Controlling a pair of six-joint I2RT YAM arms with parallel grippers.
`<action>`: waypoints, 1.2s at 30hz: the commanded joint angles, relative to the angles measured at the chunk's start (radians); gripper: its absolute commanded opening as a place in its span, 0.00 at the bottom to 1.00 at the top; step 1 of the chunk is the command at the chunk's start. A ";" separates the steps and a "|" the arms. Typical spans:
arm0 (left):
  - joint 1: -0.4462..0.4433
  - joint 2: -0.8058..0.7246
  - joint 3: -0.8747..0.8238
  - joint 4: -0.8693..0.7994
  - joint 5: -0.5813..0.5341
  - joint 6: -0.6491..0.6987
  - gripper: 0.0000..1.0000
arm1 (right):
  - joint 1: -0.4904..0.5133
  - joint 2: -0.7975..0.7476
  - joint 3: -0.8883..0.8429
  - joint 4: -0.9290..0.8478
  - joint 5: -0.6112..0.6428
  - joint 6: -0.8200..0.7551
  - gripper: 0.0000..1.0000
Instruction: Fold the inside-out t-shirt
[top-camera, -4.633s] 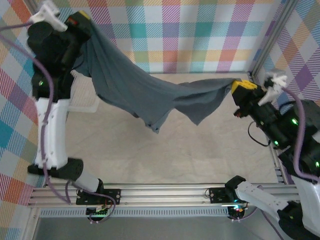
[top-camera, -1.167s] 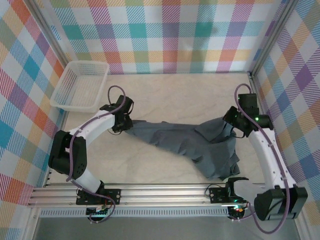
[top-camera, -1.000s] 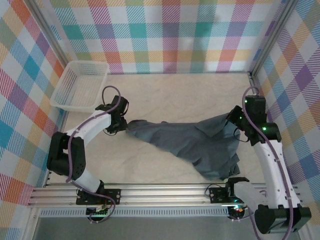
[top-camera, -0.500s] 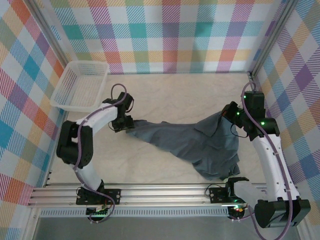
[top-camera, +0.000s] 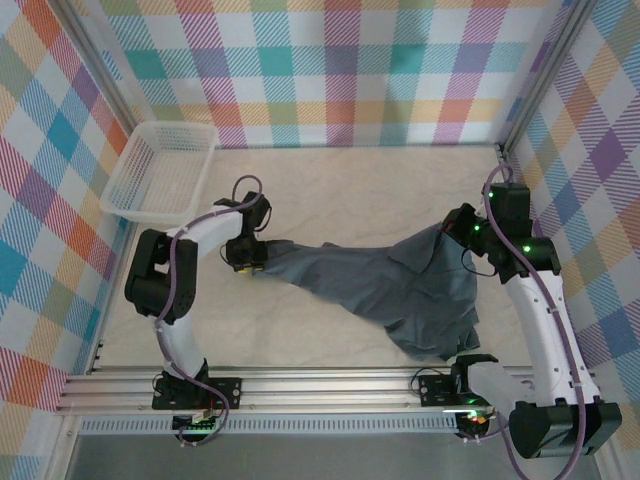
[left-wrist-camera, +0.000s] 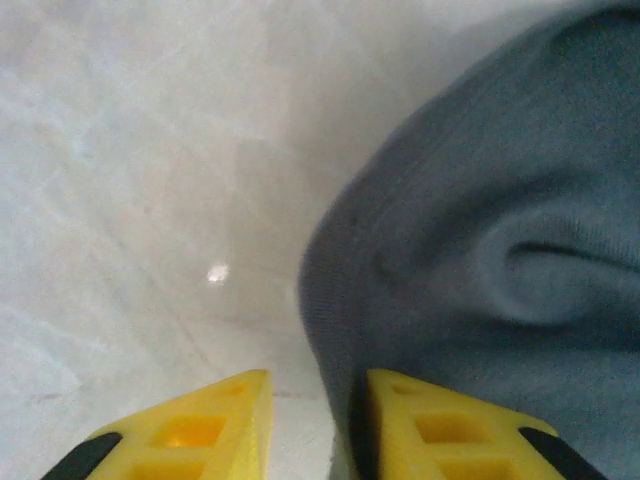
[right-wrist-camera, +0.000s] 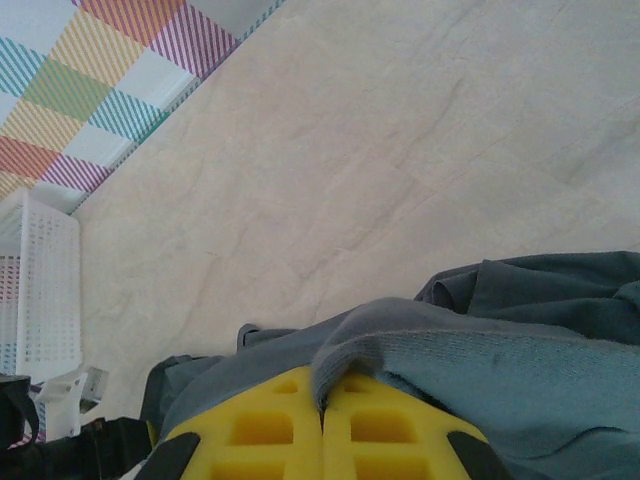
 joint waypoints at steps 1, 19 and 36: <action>0.013 -0.047 -0.053 -0.036 -0.025 0.026 0.27 | -0.001 -0.001 0.044 0.007 -0.016 -0.010 0.00; 0.034 -0.091 -0.057 0.065 0.068 -0.057 0.00 | -0.001 0.004 0.063 0.001 -0.010 -0.012 0.00; 0.277 -0.437 1.107 0.279 -0.025 0.031 0.00 | -0.016 0.311 1.108 0.247 0.547 -0.280 0.00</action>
